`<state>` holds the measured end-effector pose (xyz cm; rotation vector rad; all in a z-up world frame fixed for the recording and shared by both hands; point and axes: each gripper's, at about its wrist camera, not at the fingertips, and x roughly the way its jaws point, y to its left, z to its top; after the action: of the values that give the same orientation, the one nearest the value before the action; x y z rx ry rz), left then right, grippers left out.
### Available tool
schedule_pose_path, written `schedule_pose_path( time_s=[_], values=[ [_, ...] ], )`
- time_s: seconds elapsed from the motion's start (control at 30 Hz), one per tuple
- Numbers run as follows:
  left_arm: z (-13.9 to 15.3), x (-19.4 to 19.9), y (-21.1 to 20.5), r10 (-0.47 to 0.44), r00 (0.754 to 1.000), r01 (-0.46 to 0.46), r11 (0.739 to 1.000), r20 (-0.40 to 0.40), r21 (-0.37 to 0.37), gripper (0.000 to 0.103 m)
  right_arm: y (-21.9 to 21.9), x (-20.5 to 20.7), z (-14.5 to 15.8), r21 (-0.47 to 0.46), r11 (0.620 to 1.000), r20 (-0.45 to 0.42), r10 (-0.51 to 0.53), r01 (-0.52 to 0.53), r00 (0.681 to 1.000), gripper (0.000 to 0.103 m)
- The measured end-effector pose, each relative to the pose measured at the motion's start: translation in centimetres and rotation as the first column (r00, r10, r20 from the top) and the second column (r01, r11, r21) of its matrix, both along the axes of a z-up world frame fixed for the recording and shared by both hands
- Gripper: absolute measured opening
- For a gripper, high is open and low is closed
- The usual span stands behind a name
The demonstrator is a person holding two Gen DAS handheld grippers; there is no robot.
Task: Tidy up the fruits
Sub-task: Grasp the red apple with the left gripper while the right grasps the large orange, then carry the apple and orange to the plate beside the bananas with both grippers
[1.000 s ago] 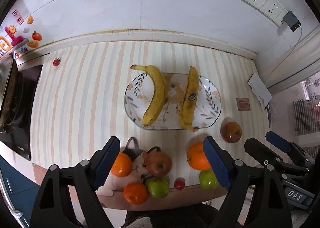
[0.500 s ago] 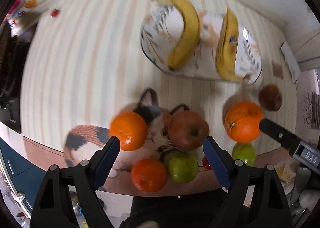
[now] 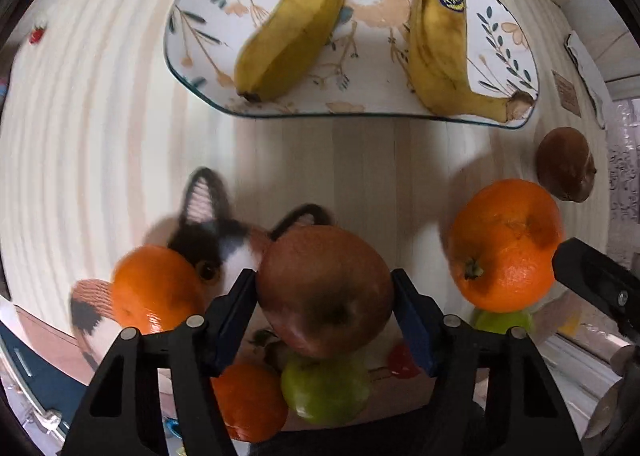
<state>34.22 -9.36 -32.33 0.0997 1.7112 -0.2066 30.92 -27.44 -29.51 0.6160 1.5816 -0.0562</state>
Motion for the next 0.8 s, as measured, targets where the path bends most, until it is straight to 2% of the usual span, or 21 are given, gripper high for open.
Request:
schedule_pose_path(
  time_s=[0.07,0.17,0.33,0.47,0.8],
  values=[
    [0.2,0.1,0.7,0.015,1.000,-0.015,1.000,0.013,0.017,0.064,0.3,0.3,-0.6,0.011,1.000,-0.008,0.002,-0.002,1.000,0.092],
    [0.1,0.7,2.0,0.062,0.998,-0.063,0.998,-0.010,-0.021,0.065,1.3,0.9,-1.9,0.013,0.999,-0.029,0.029,-0.029,0.999,0.092],
    [-0.1,1.3,1.5,0.056,0.998,-0.056,0.998,-0.009,-0.006,0.065,2.6,1.8,-4.3,-0.003,0.998,-0.067,0.062,-0.062,0.996,0.092],
    [-1.3,1.5,1.4,0.063,0.997,-0.064,0.998,-0.042,0.000,0.064,3.2,1.9,-5.5,-0.006,0.997,-0.082,0.075,-0.075,0.994,0.092],
    [-1.2,0.6,1.4,0.065,0.998,-0.065,0.998,0.002,0.012,0.064,3.2,1.8,-5.2,-0.029,0.996,-0.032,0.086,-0.087,0.996,0.088]
  ],
)
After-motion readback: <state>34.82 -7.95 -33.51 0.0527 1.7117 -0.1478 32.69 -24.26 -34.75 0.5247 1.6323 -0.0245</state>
